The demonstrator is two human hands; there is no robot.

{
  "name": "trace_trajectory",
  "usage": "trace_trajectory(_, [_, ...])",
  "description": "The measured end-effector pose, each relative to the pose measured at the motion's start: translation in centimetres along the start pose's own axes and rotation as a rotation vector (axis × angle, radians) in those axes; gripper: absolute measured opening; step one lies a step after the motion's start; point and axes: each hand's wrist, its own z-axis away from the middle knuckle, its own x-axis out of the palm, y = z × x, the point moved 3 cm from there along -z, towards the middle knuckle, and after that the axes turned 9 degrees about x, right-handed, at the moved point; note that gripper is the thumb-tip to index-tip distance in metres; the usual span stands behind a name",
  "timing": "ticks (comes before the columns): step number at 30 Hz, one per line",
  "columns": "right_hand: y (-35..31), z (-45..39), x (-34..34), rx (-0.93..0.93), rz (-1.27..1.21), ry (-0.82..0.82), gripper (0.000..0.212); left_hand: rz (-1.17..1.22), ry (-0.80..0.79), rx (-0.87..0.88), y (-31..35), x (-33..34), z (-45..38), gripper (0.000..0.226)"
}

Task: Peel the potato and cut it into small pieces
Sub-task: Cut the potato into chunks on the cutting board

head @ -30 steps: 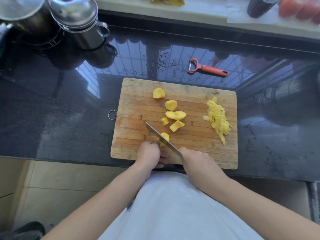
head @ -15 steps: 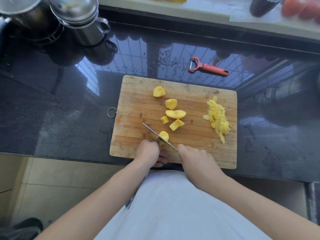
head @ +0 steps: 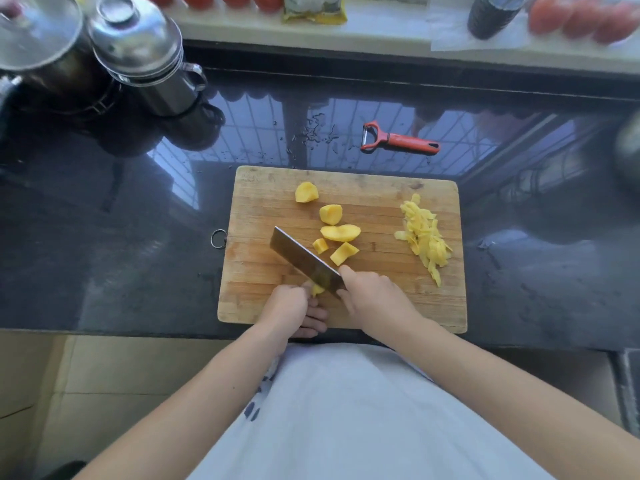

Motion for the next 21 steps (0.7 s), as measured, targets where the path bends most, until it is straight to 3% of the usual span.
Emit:
trace_trajectory(4, [1.2, 0.5, -1.3, -0.069, -0.095, 0.022, 0.016, -0.108, -0.032, 0.116, 0.0, -2.1, 0.2, 0.047])
trace_trajectory(8, [3.0, 1.3, -2.5, -0.148, -0.149, 0.112, 0.011, -0.184, 0.092, 0.234, 1.2, -5.1, 0.3, 0.041])
trace_trajectory(11, [4.4, 1.9, -3.3, -0.276, 0.029, 0.276, 0.005, -0.056, 0.252, 0.375, 3.0, -7.9, 0.2, 0.024])
trace_trajectory(14, [5.4, 2.7, -3.0, -0.390, 0.237, 0.374, 0.028, 0.020, 0.323, 0.495, 5.1, -9.9, 0.8, 0.015])
trace_trajectory(17, [6.2, 3.4, -2.2, -0.408, 0.287, 0.538, 0.031, -0.229, 0.224, 0.635, 7.1, -9.4, 1.7, 0.013])
trace_trajectory(21, [6.4, 3.8, -1.3, -0.390, 0.268, 0.621, 0.026, -0.689, -0.124, 0.808, 8.9, -3.5, 2.5, 0.015])
